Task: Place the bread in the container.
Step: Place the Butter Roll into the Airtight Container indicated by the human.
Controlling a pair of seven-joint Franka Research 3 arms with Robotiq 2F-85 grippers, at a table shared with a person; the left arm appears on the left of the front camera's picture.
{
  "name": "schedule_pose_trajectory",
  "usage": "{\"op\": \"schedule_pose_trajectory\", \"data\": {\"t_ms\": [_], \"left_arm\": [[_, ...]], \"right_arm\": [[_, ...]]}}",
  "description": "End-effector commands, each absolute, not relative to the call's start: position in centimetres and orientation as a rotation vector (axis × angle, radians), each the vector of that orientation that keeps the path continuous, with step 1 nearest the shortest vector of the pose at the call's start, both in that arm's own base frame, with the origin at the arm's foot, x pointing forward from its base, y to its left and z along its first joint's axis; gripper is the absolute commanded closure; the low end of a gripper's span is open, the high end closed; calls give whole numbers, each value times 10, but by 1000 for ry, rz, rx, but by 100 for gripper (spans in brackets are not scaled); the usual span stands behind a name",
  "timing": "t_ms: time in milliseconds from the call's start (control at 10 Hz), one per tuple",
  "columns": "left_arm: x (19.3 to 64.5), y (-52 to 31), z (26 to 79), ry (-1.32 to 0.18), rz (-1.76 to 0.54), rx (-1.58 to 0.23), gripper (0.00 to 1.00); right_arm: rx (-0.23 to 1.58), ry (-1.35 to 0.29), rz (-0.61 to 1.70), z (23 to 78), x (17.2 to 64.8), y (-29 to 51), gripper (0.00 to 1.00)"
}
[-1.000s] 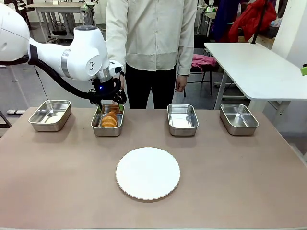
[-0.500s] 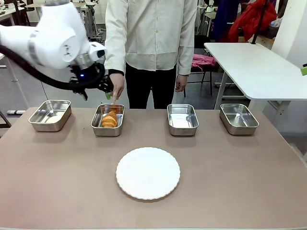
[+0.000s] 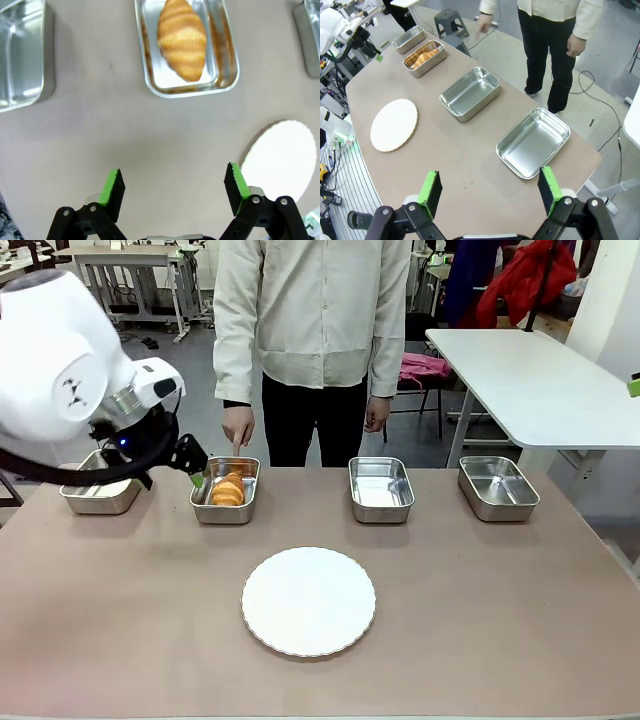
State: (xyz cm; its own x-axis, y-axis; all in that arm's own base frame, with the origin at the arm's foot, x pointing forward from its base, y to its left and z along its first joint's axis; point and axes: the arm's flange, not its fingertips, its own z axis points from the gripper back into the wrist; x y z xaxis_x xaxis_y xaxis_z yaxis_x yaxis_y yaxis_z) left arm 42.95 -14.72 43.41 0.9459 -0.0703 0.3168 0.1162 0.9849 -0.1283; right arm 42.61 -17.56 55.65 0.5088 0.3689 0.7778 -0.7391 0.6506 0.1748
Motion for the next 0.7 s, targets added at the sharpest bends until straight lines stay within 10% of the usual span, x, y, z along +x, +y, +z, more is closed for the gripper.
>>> {"op": "schedule_pose_trajectory", "data": {"t_ms": [0, 600], "left_arm": [[400, -139, 439, -368, -107, -142, 0], [391, -143, 440, -355, -114, -135, 0]], "right_arm": [[544, -796, 711, 558, 426, -175, 0], [544, -796, 711, 558, 426, -175, 0]]}}
